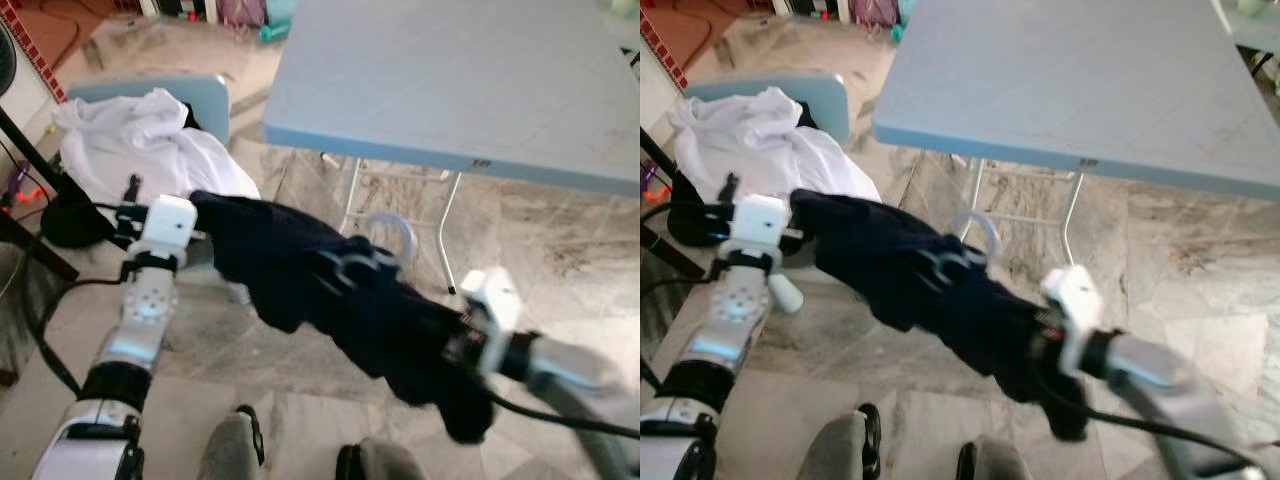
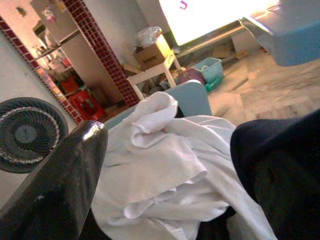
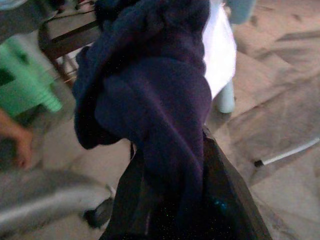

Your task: Hang hanger

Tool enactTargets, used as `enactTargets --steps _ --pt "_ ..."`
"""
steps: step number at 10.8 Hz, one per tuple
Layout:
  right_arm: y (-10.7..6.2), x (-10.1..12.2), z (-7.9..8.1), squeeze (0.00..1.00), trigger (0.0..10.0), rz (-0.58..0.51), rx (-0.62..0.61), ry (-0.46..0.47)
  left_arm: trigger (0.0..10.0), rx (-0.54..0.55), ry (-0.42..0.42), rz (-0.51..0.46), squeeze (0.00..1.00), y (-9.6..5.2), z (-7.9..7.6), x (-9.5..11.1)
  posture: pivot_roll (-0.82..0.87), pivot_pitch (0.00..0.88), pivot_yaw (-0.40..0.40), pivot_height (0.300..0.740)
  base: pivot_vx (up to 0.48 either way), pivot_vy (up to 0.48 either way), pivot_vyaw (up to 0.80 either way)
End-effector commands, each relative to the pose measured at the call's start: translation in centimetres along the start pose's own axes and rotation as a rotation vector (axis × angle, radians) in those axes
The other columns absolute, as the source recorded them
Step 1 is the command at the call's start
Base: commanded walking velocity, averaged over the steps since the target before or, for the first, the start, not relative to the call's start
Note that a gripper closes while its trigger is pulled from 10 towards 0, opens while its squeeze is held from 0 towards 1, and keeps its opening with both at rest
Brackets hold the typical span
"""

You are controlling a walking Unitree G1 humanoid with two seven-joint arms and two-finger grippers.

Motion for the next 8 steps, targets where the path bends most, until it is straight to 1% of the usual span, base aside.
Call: enactTargets --steps 1,2,3,4,5,6,7,8 --pt "-1.7 0.0 0.1 0.00 10.0 0.024 0.058 -0.019 10.0 0.078 -0.018 0.039 0.00 0.0 2.3 -1.0 -0.03 0.173 -0.066 0.740 0.000 0.000 0.00" --pt "-3.3 -0.1 0.1 0.00 10.0 0.070 0.109 0.010 10.0 0.106 -0.061 0.091 0.00 -0.1 3.0 -2.0 -0.04 0.174 -0.067 0.740 0.000 0.000 0.00" --pt "-4.2 0.1 0.0 0.00 10.0 0.080 0.121 0.001 10.0 0.108 -0.074 0.122 0.00 -0.1 3.2 -2.6 -0.04 0.173 -0.067 0.740 0.000 0.000 0.00" --pt "-5.0 1.4 -0.3 0.00 10.0 0.038 0.133 0.005 10.0 0.113 -0.106 0.172 0.00 -0.3 3.3 -3.5 -0.04 0.172 -0.064 0.740 0.000 0.000 0.00" --pt "-5.9 3.4 0.1 0.00 10.0 -0.021 0.199 -0.012 10.0 0.118 -0.174 0.261 0.00 -0.7 3.0 -5.1 -0.04 0.171 -0.063 0.740 0.000 0.000 0.00" --pt "-5.9 4.8 -0.2 0.00 10.0 -0.075 0.192 -0.030 10.0 0.088 -0.212 0.312 0.00 -0.9 2.2 -5.9 -0.04 0.167 -0.061 0.740 0.000 0.000 0.00" --pt "-5.8 5.6 -0.5 0.00 10.0 -0.089 0.179 -0.074 10.0 0.055 -0.269 0.369 0.00 -1.2 1.3 -6.6 -0.04 0.164 -0.059 0.740 0.000 0.000 0.00" --pt "-5.1 6.0 -0.5 0.00 10.0 -0.094 0.165 -0.124 10.0 -0.008 -0.291 0.413 0.00 -1.8 -0.2 -7.0 -0.04 0.163 -0.059 0.740 0.000 0.000 0.00"
Point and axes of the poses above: a point about 5 cm out from each wrist's last joint towards the gripper, its own y axis pointing out of the wrist towards the gripper, its own x axis along the axis of the wrist's last joint, z = x × y, the point moved 5 cm from there along y, pointing out of the wrist towards the gripper, and after that the axes turned 13 degrees about y, right-handed, at the moved point
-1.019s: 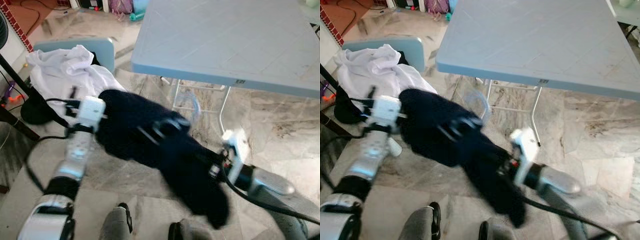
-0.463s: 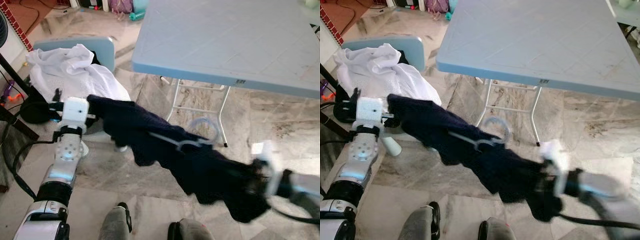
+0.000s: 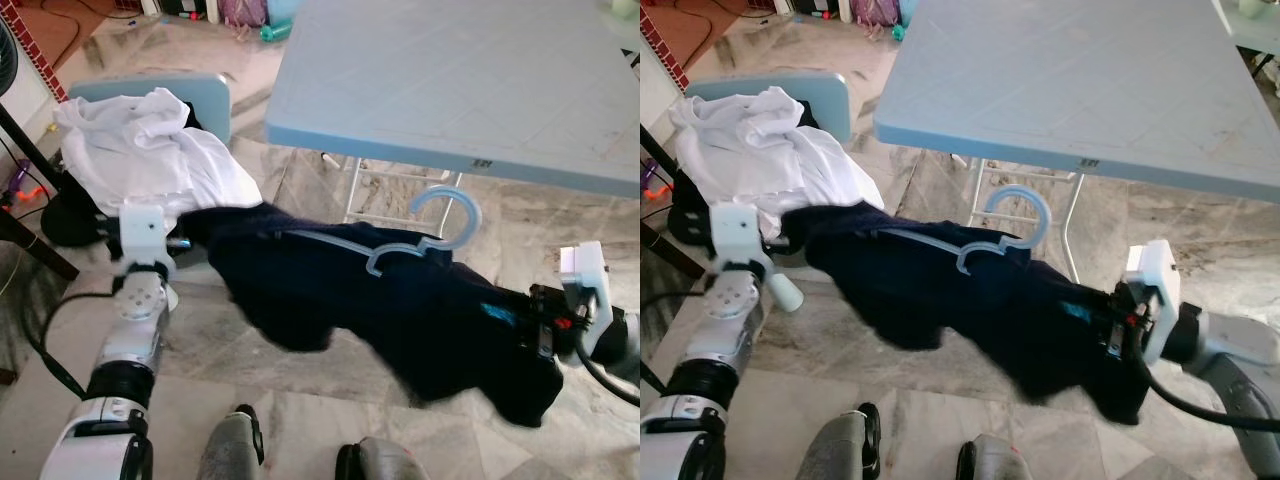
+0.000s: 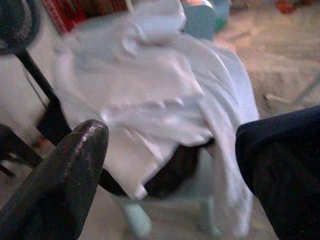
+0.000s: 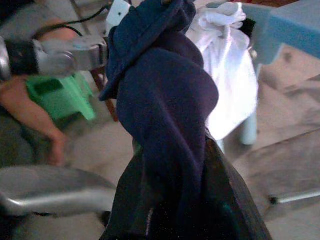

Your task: Hang hanger

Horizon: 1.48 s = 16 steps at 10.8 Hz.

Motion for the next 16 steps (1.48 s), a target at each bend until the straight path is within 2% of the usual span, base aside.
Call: enactTargets --steps 1,2,3,4,5,7,8,9,10,12,13,14,15,16 --pt "-0.4 1.0 -0.8 0.00 10.0 -0.038 -0.048 -0.076 10.0 0.041 -0.031 0.100 0.00 -0.5 1.4 -2.5 -0.04 0.163 -0.059 0.740 0.000 0.000 0.00" --pt "-0.3 0.9 -0.4 0.00 10.0 -0.043 -0.014 -0.043 10.0 0.002 -0.059 0.150 0.00 -0.8 0.3 -3.6 -0.03 0.160 -0.056 0.740 0.000 0.000 0.00" --pt "-0.3 0.4 0.3 0.00 10.0 -0.009 0.022 -0.042 10.0 -0.015 -0.082 0.166 0.00 -0.9 0.0 -3.8 -0.03 0.160 -0.056 0.740 0.000 0.000 0.00" --pt "-1.2 -0.1 2.3 0.00 10.0 0.060 0.146 0.030 10.0 -0.011 -0.104 0.195 0.00 -0.9 0.3 -4.2 -0.04 0.162 -0.054 0.740 0.000 0.000 0.00" --pt "-1.9 0.8 2.7 0.00 10.0 0.071 0.180 0.032 10.0 0.025 -0.148 0.220 0.00 -0.7 1.2 -4.5 -0.04 0.164 -0.051 0.740 0.000 0.000 0.00" --pt "-3.3 0.6 3.3 0.00 10.0 0.180 0.212 -0.002 10.0 0.052 -0.171 0.240 0.00 -0.6 2.1 -4.8 -0.05 0.164 -0.052 0.740 0.000 0.000 0.00" --pt "-2.9 3.0 3.6 0.00 10.0 0.071 0.229 0.004 10.0 0.028 -0.160 0.266 0.00 -0.9 1.5 -5.5 -0.05 0.166 -0.053 0.740 0.000 0.000 0.00" --pt "-1.9 6.5 3.5 0.00 10.0 -0.153 0.234 0.029 10.0 -0.039 -0.147 0.296 0.00 -1.4 -0.5 -6.0 -0.05 0.164 -0.053 0.740 0.000 0.000 0.00" --pt "-1.3 8.0 4.1 0.00 10.0 -0.271 0.282 0.067 10.0 -0.093 -0.164 0.316 0.00 -1.8 -2.3 -6.3 -0.05 0.164 -0.053 0.740 0.000 0.000 0.00" --pt "-0.5 9.0 4.6 0.00 10.0 -0.425 0.325 0.146 10.0 -0.203 -0.146 0.317 0.00 -2.4 -5.0 -6.2 -0.04 0.164 -0.053 0.740 0.000 0.000 0.00" --pt "0.8 9.0 3.0 0.00 10.0 -0.487 0.217 0.180 10.0 -0.352 -0.050 0.262 0.00 -3.1 -7.4 -5.5 -0.04 0.164 -0.053 0.740 0.000 0.000 0.00" --pt "2.2 8.4 1.1 0.00 10.0 -0.488 0.070 0.196 10.0 -0.493 0.037 0.197 0.02 -4.0 -9.4 -4.8 -0.04 0.165 -0.053 0.740 0.000 0.000 0.00" --pt "3.8 6.7 -1.4 0.00 10.0 -0.438 -0.134 0.150 10.0 -0.577 0.166 0.135 1.00 -4.9 -10.9 -4.5 -0.04 0.166 -0.054 0.740 0.000 0.000 0.00" --pt "5.1 4.3 -3.7 0.00 10.0 -0.388 -0.332 0.129 10.0 -0.711 0.263 0.051 1.00 -6.5 -12.9 -4.1 -0.03 0.166 -0.059 0.740 0.000 0.000 0.00"
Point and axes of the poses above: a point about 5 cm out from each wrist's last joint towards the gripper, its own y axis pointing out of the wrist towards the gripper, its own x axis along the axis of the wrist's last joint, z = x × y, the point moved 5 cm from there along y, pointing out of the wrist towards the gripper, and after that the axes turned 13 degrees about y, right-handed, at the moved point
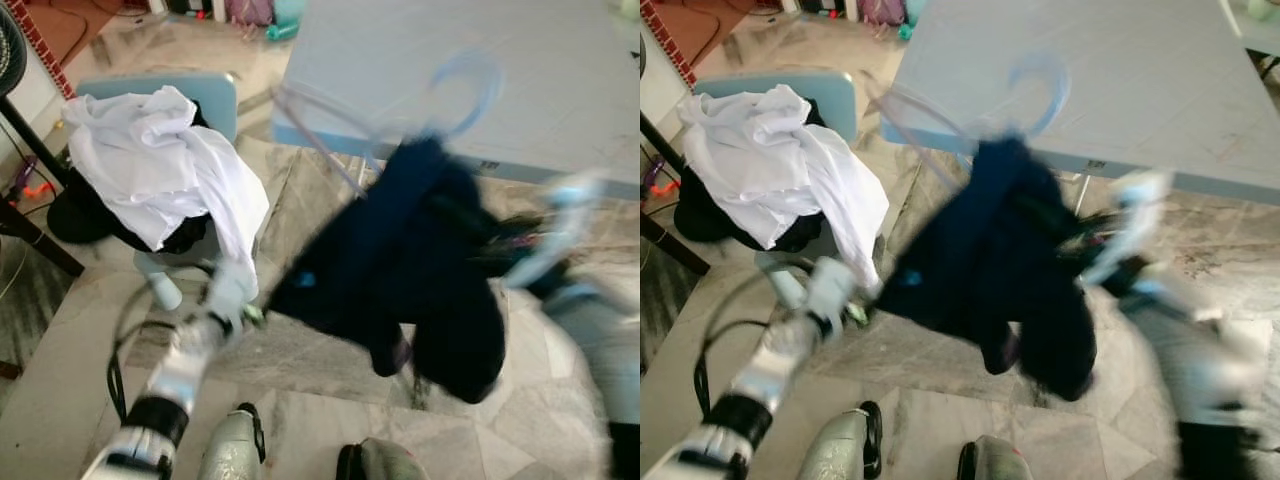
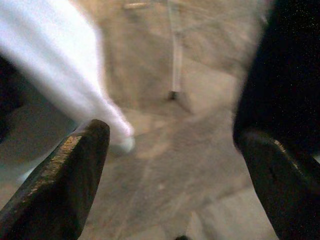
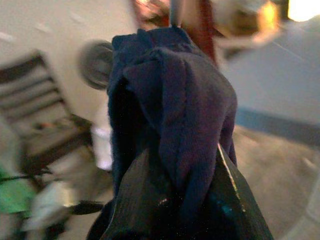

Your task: Hang hanger

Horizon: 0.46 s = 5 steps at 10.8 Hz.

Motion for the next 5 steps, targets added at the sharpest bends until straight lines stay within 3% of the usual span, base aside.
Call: enactTargets --steps 1,2,3,5 --pt "0.1 -0.5 -0.8 0.00 10.0 -0.018 -0.089 -0.081 10.0 -0.101 0.114 -0.063 1.00 -0.3 -1.7 1.0 -0.03 0.166 -0.060 0.740 0.000 0.000 0.00" --pt "0.2 -3.0 -2.2 0.00 10.0 0.065 -0.212 -0.081 10.0 -0.195 0.220 -0.114 1.00 -0.8 -3.3 1.5 -0.02 0.164 -0.062 0.740 0.000 0.000 0.00" --pt "0.1 -5.2 -2.4 0.00 10.0 0.152 -0.230 -0.171 10.0 -0.256 0.263 -0.182 1.00 -1.3 -4.8 2.4 -0.01 0.161 -0.064 0.740 0.000 0.000 0.00" --pt "-0.6 -6.9 -3.4 0.00 10.0 0.245 -0.241 -0.275 10.0 -0.265 0.263 -0.280 1.00 -2.2 -4.9 3.9 -0.01 0.158 -0.067 0.740 0.000 0.000 0.00"
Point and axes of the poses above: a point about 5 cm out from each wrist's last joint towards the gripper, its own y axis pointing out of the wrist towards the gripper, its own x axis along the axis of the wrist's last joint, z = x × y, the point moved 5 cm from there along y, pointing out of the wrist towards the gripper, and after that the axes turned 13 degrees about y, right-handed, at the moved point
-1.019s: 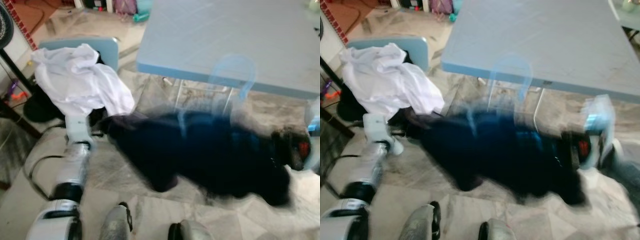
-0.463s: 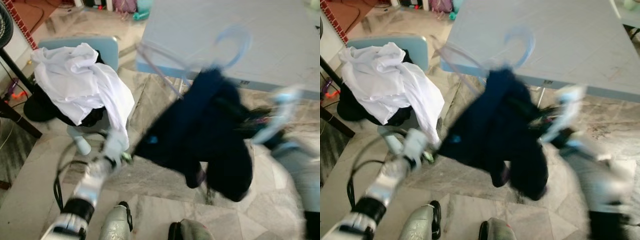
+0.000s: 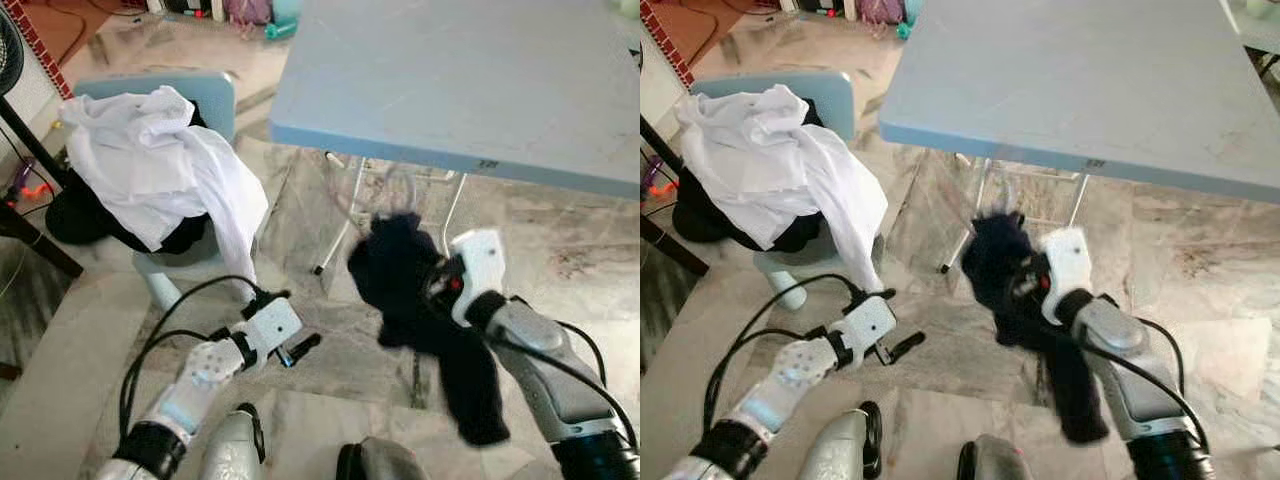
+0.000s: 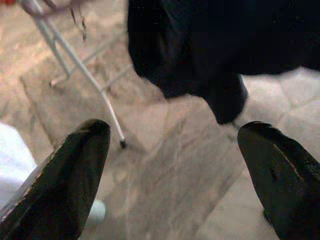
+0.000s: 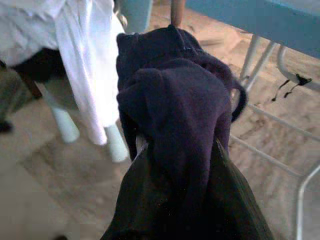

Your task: Hang hanger

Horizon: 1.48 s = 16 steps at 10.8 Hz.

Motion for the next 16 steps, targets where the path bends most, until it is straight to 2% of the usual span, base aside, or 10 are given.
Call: enactTargets --steps 1,4,7,8,11,12,13,14,15,16 --pt "-0.6 -0.1 -0.2 0.00 10.0 -0.003 0.035 -0.077 10.0 -0.023 -0.001 -0.067 1.00 -0.7 0.0 1.1 -0.01 0.159 -0.065 0.740 0.000 0.000 0.00" --pt "-2.8 -1.5 0.2 0.00 10.0 0.075 0.257 -0.076 10.0 -0.039 0.056 -0.055 1.00 -2.7 1.3 0.2 0.00 0.164 -0.055 0.740 0.000 0.000 0.00" --pt "-4.9 -2.9 1.6 0.00 10.0 0.192 0.478 -0.157 10.0 -0.101 0.077 -0.061 1.00 -3.2 0.1 0.4 0.00 0.166 -0.049 0.740 0.000 0.000 0.00" --pt "-6.7 -2.8 3.4 0.00 10.0 0.234 0.646 -0.078 10.0 -0.034 0.125 -0.070 1.00 -3.3 1.6 0.6 0.00 0.170 -0.050 0.740 0.000 0.000 0.00" --pt "-7.6 -4.0 4.9 0.00 10.0 0.277 0.757 -0.101 10.0 -0.002 0.138 -0.066 1.00 -2.8 2.9 0.8 -0.01 0.170 -0.049 0.740 0.000 0.000 0.00" --pt "-7.9 -3.3 5.5 0.00 10.0 0.255 0.803 -0.084 10.0 -0.058 0.092 -0.052 0.42 -2.7 1.8 0.3 -0.01 0.170 -0.047 0.740 0.000 0.000 0.00" --pt "-8.2 -3.0 5.7 0.00 10.0 0.263 0.826 -0.076 4.0 -0.104 0.003 -0.083 0.00 -2.6 0.7 0.4 -0.02 0.169 -0.046 0.740 0.000 0.000 0.00" --pt "-8.2 -2.9 5.7 0.00 10.0 0.261 0.830 -0.083 0.0 -0.151 -0.013 -0.108 0.00 -2.4 -0.1 0.9 -0.02 0.169 -0.046 0.740 0.000 0.000 0.00" --pt "-8.0 -2.9 5.6 0.00 10.0 0.260 0.827 -0.087 0.2 -0.178 -0.014 -0.122 0.00 -2.1 -0.6 1.4 -0.02 0.167 -0.048 0.740 0.000 0.000 0.00" --pt "-8.0 -3.7 5.3 0.00 10.0 0.297 0.819 -0.119 10.0 -0.163 0.012 -0.129 0.00 -1.8 -0.2 1.8 -0.02 0.167 -0.048 0.740 0.000 0.000 0.00"
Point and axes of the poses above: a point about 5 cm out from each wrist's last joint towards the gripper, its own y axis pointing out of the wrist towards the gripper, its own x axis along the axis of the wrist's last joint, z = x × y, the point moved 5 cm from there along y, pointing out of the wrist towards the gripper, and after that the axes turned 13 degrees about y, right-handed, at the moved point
